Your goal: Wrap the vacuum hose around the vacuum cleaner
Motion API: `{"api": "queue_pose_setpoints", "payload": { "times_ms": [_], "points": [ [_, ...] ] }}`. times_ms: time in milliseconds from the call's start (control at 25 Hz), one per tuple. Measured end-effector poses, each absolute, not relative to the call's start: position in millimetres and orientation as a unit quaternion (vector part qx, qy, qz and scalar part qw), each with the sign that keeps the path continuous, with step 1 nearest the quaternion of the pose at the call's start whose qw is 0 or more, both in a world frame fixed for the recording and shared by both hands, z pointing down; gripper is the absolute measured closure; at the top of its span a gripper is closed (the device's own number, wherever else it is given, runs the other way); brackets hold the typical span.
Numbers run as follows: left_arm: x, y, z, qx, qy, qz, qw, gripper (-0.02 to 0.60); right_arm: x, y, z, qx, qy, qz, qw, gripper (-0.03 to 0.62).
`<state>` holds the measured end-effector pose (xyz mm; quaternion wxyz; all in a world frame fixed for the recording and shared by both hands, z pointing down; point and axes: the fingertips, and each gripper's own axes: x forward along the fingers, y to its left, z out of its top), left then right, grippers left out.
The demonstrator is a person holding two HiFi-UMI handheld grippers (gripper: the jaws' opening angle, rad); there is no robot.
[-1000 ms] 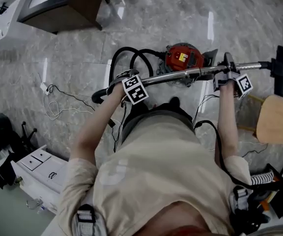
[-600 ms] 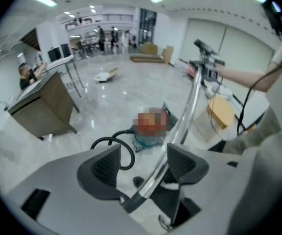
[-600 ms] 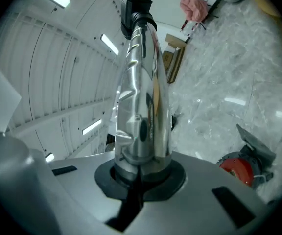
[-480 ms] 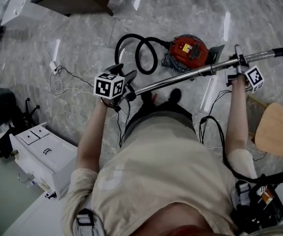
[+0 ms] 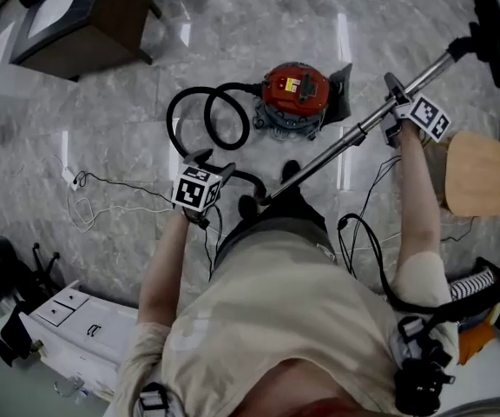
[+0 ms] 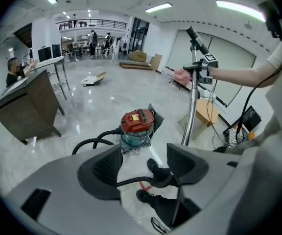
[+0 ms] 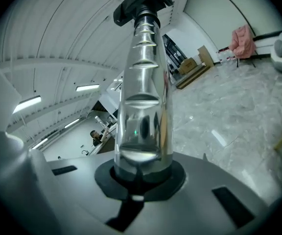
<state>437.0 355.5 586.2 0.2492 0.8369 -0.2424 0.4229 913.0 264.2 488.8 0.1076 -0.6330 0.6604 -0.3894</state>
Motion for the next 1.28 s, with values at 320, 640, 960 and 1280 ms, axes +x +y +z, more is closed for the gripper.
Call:
{"api": "queue_pose_setpoints", "payload": {
  "times_ms": [320,640,960,1280],
  "points": [
    [378.3,416.6,628.1,0.805,-0.205,0.491,0.263,0.285,957.7,330.5,476.0,-0.662,0.649,-0.368,0.067,0.586],
    [434.5,436.9,613.8,0.806,-0.232,0.468,0.279,0.285,1033.5,408.2,511.7,-0.682,0.619,-0.389,-0.036,0.562],
    [494.3,442.2,605.9,0.813,-0.21,0.481,0.252,0.285,1065.2,439.5,540.9,-0.671,0.607,-0.418,-0.076,0.546],
    [505.2,429.8,628.2,0.813,-0.177,0.491,0.257,0.285,1057.7,416.6,526.7,-0.657,0.639,-0.389,-0.097,0.546]
  ]
}}
